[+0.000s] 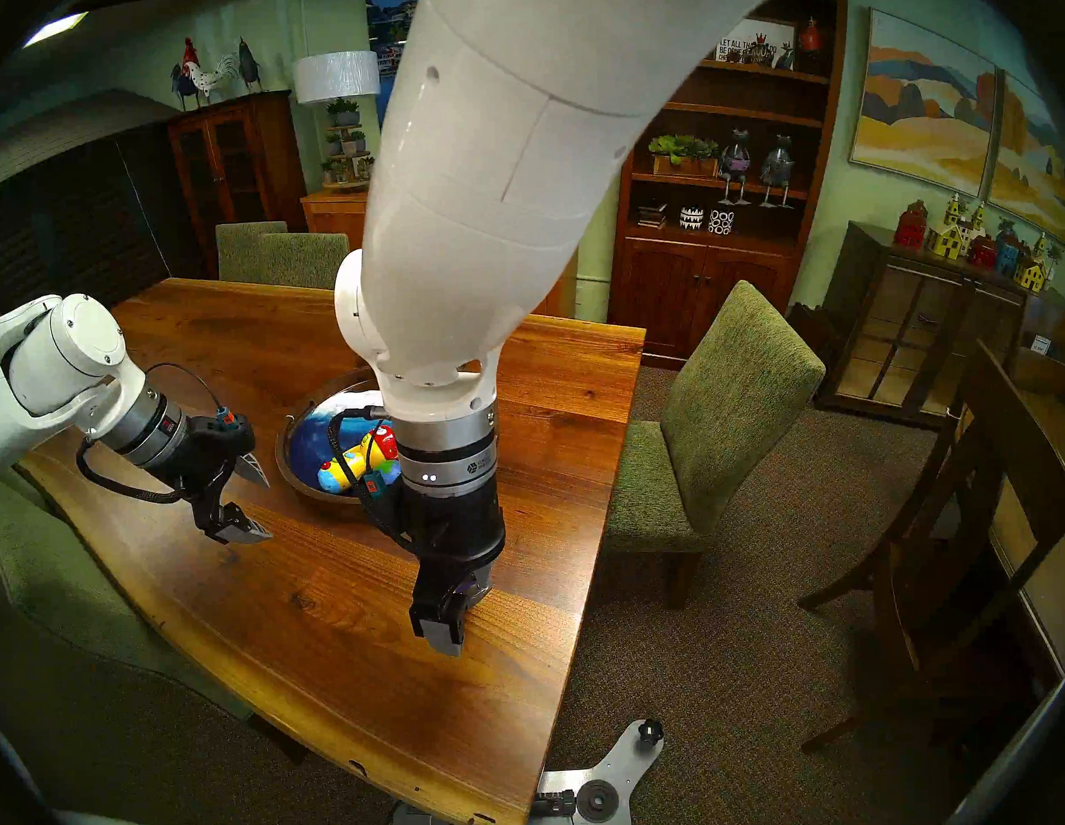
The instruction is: Put toys in center tray
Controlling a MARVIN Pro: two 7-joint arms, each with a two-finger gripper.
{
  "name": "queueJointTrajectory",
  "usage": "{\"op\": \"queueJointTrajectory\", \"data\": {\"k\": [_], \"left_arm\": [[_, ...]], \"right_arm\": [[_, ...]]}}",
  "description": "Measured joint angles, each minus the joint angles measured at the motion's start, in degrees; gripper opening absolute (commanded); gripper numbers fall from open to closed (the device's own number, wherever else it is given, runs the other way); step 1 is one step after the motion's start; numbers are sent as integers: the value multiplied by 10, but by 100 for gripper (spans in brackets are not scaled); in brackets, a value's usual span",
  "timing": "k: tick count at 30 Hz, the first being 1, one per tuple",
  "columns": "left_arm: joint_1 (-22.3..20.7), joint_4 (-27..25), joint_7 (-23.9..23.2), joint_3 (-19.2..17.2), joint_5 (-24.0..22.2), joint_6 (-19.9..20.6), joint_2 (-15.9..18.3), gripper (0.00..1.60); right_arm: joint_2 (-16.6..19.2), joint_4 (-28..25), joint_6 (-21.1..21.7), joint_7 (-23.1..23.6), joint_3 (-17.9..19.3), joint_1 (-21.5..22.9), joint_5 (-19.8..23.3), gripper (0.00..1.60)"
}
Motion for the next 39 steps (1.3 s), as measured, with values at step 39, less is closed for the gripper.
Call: {"op": "queueJointTrajectory", "data": {"k": [39], "left_arm": [[-4, -2, -18, -6, 9, 0, 4, 160]], "right_arm": [[-14, -41, -157, -246, -42, -24, 201, 160]]}}
